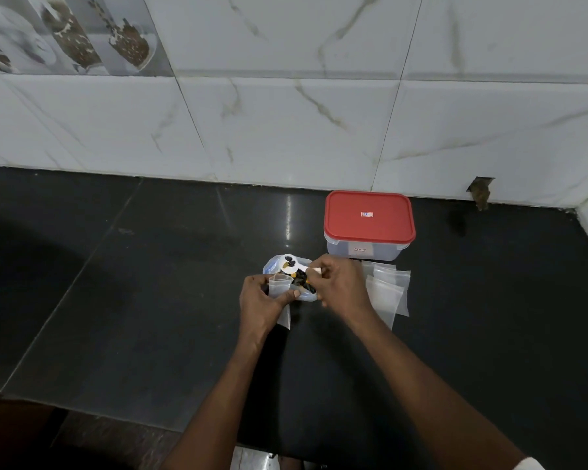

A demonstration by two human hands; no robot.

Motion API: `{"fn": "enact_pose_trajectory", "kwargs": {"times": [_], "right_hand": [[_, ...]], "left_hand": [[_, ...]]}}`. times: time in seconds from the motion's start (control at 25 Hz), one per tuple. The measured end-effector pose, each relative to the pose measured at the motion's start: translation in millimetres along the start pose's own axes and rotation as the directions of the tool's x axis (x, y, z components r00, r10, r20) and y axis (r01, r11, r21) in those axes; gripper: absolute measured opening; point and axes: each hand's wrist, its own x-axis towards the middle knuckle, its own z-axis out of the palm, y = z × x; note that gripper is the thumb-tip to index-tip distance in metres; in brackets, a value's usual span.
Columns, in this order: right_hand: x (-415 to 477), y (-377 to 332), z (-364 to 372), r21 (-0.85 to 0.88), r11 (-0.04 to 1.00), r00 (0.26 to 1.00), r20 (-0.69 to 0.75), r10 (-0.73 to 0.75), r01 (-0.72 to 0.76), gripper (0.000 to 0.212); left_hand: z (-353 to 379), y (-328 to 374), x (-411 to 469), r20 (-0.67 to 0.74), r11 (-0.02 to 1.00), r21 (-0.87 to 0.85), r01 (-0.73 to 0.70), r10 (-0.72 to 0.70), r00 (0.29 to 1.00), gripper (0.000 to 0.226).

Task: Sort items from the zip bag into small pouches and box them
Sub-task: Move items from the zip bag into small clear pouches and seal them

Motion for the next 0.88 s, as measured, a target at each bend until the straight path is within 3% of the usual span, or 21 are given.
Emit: {"fn": "enact_pose_trajectory", "kwargs": {"times": [0.12,0.24,0.4,0.64,0.76,0.88], "right_hand": [[-8.4,13.6,10.7,-0.309,0.867,0.92,0.096,-0.379,0.39,0.013],[-12.5,33.4,20.7,-0.475,0.677,0.823,0.234,-0.518,0.562,0.023],[-14.3,41.3,20.2,-0.455,0.674,0.806,0.215,-0.551,0.582,0.012],[-20.3,45.3,26.4,-0.35,0.753,0.823,0.115,-0.556,0.558,0.021],[-27.2,54.2,27.0,-0.366,0.725,0.81,0.193,-0.554,0.583,0.023],[-32.5,58.3,23.3,-0.354,0.735,0.814,0.197,-0.546,0.579,0.024]], "left_hand": [[0.4,-1.8,1.8,-0.003,1.0,-0.023,0.014,-0.014,1.0,0.049],[0.0,-2.6,1.6,0.004,0.998,-0.06,0.006,-0.006,1.0,0.047],[-1.4,-11.2,1.6,0.033,0.997,-0.08,-0.018,0.02,0.999,0.048],[-5.3,-15.6,-12.7,0.133,0.995,-0.089,-0.049,0.061,0.989,0.045],[-2.0,-19.4,-15.8,0.16,0.998,-0.057,-0.018,0.027,0.987,0.064],[7.5,-24.3,-25.6,0.09,0.998,-0.061,0.035,-0.029,0.996,0.091]]}}
